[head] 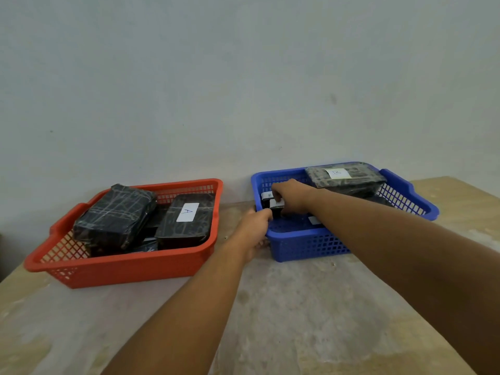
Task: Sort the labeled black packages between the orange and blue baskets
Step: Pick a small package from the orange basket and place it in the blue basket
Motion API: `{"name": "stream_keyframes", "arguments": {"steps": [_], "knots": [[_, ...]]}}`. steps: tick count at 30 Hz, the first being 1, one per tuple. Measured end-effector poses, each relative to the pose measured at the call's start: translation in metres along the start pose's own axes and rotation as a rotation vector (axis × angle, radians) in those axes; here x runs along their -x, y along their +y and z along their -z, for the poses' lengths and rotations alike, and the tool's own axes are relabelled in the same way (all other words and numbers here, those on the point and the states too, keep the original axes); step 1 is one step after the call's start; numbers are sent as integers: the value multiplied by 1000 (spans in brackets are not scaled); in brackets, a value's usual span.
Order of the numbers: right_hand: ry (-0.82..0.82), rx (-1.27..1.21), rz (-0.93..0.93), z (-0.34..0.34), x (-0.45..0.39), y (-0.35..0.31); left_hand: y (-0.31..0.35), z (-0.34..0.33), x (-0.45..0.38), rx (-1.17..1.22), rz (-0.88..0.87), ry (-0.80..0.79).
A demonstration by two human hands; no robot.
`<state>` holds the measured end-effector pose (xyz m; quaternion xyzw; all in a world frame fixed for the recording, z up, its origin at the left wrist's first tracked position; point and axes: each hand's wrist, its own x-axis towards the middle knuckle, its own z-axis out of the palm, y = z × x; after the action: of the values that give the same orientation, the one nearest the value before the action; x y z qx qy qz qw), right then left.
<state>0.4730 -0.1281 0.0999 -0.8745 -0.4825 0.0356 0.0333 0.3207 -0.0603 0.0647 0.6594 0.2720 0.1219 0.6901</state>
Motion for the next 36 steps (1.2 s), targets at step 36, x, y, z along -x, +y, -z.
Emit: {"name": "stream_keyframes", "arguments": {"steps": [36], "knots": [[65, -191, -95, 19, 33, -28, 28, 185, 117, -563, -743, 440]]}}
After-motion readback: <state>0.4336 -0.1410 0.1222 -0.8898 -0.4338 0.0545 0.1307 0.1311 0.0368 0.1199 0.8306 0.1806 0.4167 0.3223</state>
